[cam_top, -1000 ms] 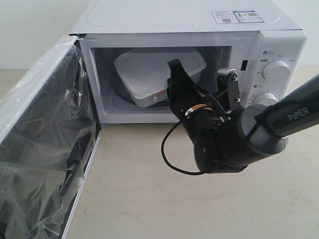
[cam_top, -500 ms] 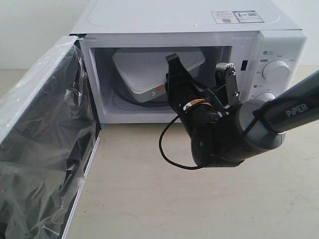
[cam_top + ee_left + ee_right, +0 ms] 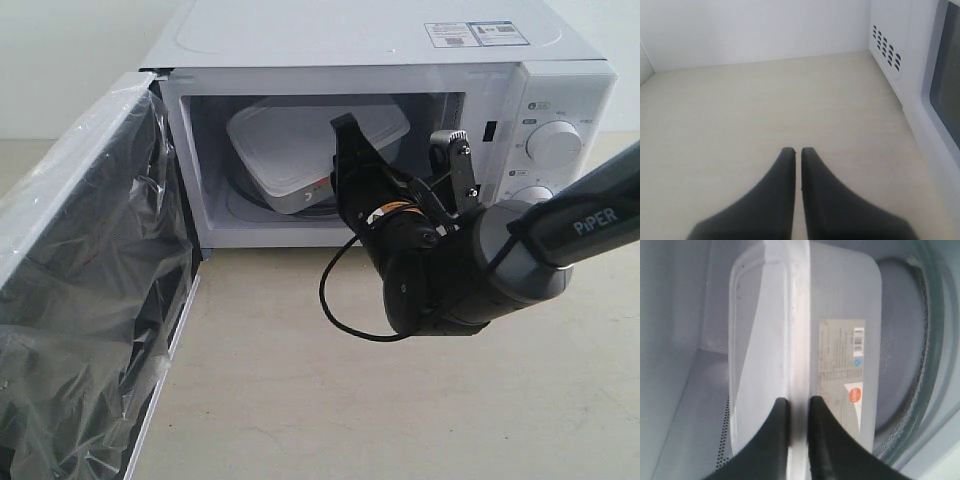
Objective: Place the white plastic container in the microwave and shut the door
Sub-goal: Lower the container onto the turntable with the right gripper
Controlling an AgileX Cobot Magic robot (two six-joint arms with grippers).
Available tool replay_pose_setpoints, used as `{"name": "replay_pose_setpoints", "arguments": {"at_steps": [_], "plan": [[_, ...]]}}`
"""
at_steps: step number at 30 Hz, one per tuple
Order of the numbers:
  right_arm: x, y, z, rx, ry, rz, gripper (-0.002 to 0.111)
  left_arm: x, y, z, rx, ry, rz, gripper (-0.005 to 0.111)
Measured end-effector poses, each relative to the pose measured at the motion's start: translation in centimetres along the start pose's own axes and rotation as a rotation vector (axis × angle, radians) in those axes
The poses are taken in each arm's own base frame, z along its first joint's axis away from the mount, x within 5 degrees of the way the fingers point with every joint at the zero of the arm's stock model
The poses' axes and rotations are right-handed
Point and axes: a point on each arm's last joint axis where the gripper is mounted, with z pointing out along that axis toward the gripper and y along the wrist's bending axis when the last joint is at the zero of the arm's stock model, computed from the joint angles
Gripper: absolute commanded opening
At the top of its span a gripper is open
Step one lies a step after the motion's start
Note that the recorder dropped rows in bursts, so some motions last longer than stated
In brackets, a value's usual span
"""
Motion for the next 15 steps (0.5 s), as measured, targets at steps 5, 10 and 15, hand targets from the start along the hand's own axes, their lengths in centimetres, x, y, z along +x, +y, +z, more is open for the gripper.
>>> {"name": "replay_pose_setpoints", "arguments": {"at_steps": [5, 10, 15], "plan": [[0.0, 0.0, 0.0, 0.0, 0.0, 0.0, 0.012, 0.0, 0.0, 0.0, 0.0, 0.0, 0.0, 0.004], [-0.32, -0.18, -0.37, -0.029, -0.025, -0.011, 0.043, 0.0, 0.0, 0.0, 0.0, 0.0, 0.0, 0.004], [-0.57, -0.75, -0.98, -0.047, -0.03, -0.019, 0.047, 0.0, 0.0, 0.0, 0.0, 0.0, 0.0, 0.004]]}}
